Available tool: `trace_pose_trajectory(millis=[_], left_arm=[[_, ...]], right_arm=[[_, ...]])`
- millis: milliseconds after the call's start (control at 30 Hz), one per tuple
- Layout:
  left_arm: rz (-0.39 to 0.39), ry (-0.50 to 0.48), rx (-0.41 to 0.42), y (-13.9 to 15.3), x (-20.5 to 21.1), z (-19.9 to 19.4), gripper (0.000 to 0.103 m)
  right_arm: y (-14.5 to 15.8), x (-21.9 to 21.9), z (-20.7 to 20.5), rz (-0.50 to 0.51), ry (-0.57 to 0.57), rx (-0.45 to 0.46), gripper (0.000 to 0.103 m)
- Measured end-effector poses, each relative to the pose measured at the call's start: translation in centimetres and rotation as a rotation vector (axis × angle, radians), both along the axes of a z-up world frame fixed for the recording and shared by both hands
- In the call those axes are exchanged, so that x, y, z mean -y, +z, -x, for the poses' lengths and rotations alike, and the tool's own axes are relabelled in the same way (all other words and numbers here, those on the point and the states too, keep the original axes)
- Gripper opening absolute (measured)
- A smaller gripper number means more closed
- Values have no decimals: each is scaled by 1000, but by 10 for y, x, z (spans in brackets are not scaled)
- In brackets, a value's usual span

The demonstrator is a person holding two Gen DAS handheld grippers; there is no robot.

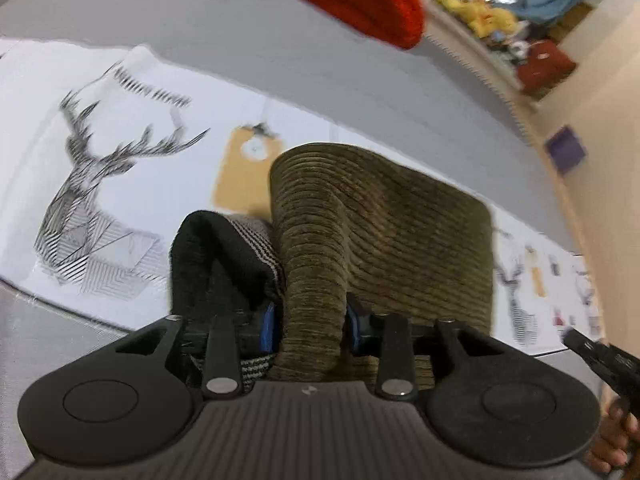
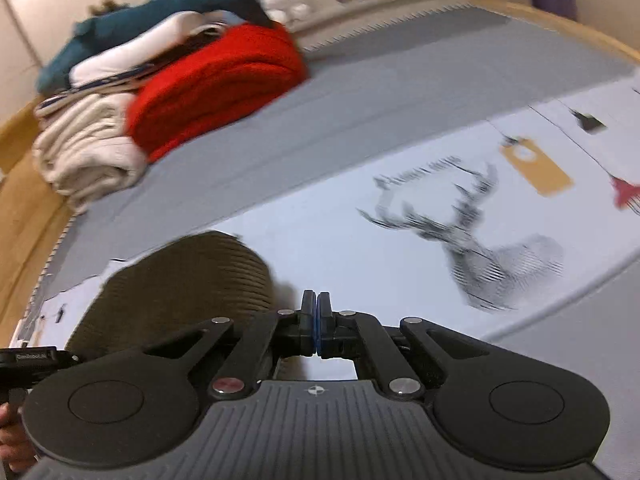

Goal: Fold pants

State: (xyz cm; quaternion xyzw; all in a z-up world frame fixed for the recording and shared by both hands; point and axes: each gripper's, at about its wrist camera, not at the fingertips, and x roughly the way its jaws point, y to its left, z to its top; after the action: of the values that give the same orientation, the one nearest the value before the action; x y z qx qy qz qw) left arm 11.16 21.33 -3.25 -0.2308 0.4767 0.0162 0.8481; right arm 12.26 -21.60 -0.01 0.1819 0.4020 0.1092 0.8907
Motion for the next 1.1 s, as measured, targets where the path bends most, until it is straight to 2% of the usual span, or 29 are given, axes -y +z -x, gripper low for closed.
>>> trace_pose_trajectory(millis=[33, 67, 100, 133, 167, 200, 233, 267, 333, 367, 467, 500, 533, 600, 633, 700, 733, 800, 967, 1000, 1033, 1100], left_arm=[[-33, 26, -34, -5, -4, 0, 60], [-78, 52, -68, -9, -8, 0, 64], [-98, 67, -90, -12, -13, 1, 70], [-84, 73, -99, -14, -19, 3, 77], [-60, 78, -99, -15, -24, 6, 79], [-40, 76, -97, -17, -29, 8, 79], [-29, 64, -97, -18, -33, 10, 80], [-27, 49, -100, -20, -35, 12, 81], [-47, 38, -125, -24, -37, 13, 94], [-40, 38, -149, -29, -38, 12, 95], [57, 68, -188, -39, -47, 7, 92], [86, 70, -186, -40, -47, 6, 86], [88, 72, -181, -39, -46, 5, 82], [52, 48, -165, -34, -38, 0, 74], [37, 36, -157, -32, -34, -1, 68], [58, 19, -133, -26, -27, -2, 58], [85, -1, -114, -23, -22, -3, 53], [149, -49, -84, -19, -8, -7, 50], [209, -194, -43, -13, 49, -25, 51], [223, -214, -45, -12, 59, -29, 54], [215, -222, -43, -13, 68, -29, 60], [102, -227, -32, -8, 82, -28, 61]], right_arm=[[-5, 6, 1, -28, -17, -30, 4], [-11, 9, 1, -63, -22, -64, 7], [-17, 7, 3, -82, -18, -94, 20], [-23, 4, 3, -103, -5, -119, 33], [-29, -4, 3, -118, 5, -135, 59], [-33, -16, 3, -123, 16, -145, 72], [-38, -27, 2, -124, 37, -158, 73], [-44, -40, -1, -125, 69, -175, 72], [-58, -67, -6, -125, 127, -221, 73], [-64, -79, -8, -120, 147, -247, 73], [-86, -107, -9, -102, 184, -314, 77], [-90, -112, -10, -109, 182, -323, 78], [-90, -114, -10, -107, 179, -317, 74], [-82, -120, -10, -80, 185, -283, 55], [-78, -120, -9, -65, 186, -259, 50], [-66, -118, -5, -40, 187, -195, 40], [-59, -113, -3, -20, 189, -153, 39], [-46, -102, 2, 25, 172, -79, 37], [-15, -39, 8, 71, 58, 15, 34], [-10, -29, 10, 105, 46, 38, 34], [-7, -20, 11, 142, 30, 57, 34], [-10, 2, 8, 197, -26, 42, 39]])
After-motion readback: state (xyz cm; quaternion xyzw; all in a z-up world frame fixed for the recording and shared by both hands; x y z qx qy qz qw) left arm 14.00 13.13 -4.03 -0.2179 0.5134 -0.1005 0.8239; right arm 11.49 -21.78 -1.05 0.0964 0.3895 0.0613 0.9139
